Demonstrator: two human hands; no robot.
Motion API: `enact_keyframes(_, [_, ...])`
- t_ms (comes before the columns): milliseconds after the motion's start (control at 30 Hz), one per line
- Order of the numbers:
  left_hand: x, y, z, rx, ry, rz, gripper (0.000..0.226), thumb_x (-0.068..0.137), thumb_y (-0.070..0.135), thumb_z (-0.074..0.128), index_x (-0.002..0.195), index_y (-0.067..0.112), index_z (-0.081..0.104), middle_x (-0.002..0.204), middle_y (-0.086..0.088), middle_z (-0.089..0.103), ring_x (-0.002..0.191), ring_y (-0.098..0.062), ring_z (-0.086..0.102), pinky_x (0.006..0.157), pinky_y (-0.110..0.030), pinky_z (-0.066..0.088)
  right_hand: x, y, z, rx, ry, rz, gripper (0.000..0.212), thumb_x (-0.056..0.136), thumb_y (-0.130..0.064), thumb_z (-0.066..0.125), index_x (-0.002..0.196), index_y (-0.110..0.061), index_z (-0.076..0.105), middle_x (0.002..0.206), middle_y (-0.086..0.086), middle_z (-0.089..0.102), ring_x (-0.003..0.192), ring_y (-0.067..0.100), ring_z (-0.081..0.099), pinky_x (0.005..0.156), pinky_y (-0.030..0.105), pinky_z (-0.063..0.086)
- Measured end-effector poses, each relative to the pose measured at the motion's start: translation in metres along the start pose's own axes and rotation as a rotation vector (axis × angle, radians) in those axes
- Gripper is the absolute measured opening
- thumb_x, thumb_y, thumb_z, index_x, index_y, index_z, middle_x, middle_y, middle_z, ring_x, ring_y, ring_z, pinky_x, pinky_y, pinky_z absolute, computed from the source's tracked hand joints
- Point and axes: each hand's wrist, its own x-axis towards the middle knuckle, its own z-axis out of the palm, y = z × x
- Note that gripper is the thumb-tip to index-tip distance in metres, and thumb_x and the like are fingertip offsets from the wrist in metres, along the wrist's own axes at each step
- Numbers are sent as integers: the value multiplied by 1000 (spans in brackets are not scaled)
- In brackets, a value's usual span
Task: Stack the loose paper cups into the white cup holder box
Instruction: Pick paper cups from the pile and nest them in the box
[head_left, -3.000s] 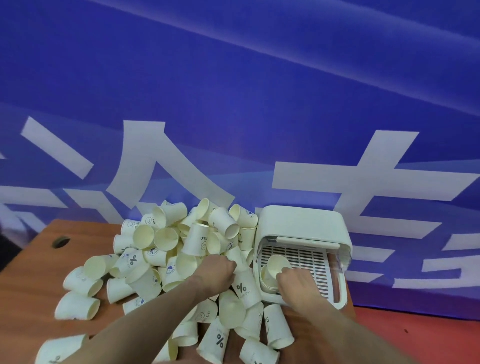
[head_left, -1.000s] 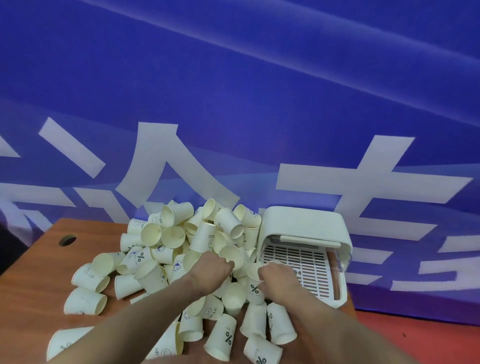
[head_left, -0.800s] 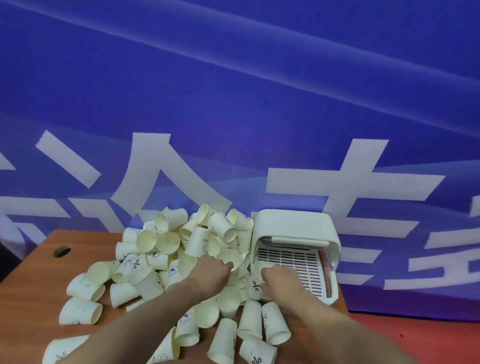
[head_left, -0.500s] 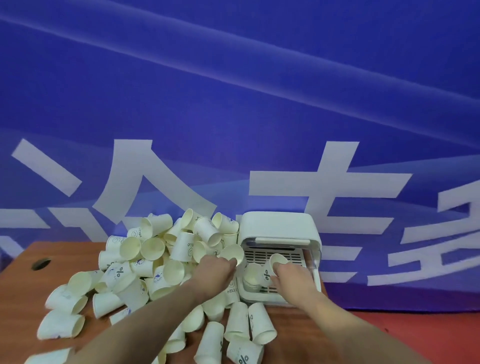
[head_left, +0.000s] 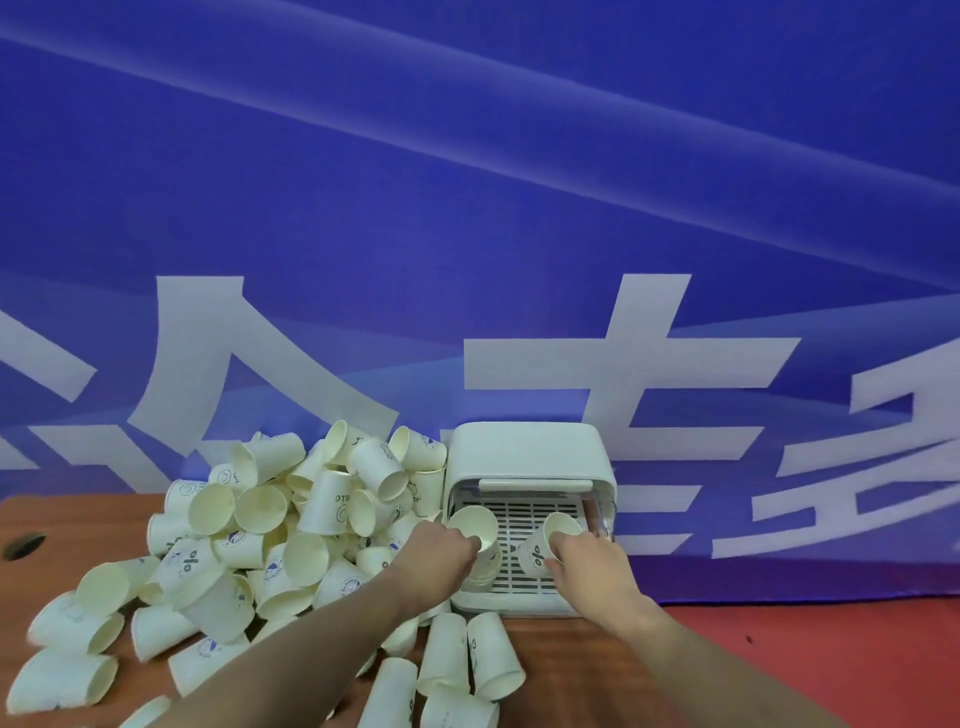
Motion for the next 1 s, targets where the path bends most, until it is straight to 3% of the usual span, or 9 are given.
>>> enact_keyframes(500, [13, -1, 21, 33, -96, 24, 21, 96, 21, 43, 102, 10, 59, 92, -14, 69, 76, -33, 60, 62, -33, 33, 14, 1, 10, 31, 7, -16, 24, 100, -36, 40, 104, -19, 56, 98, 7, 67, 93, 30, 64, 67, 33, 37])
enact_keyframes(767, [-3, -8, 17, 50, -85, -23, 22, 95, 18, 42, 106, 10, 59, 96, -14, 69, 85, -35, 64, 58, -31, 28, 15, -18, 4, 23, 50, -96, 25, 100, -38, 41, 104, -19, 57, 97, 6, 68, 90, 30, 64, 68, 35, 43])
enact_keyframes(1000, [-21, -18, 22, 28, -53, -69, 22, 97, 25, 43, 106, 12, 59, 96, -12, 70, 86, -36, 64, 65, -34, 31, 18, -41, 1, 17, 79, -157, 25, 99, -39, 42, 102, -19, 57, 94, 8, 67, 89, 33, 64, 68, 36, 43])
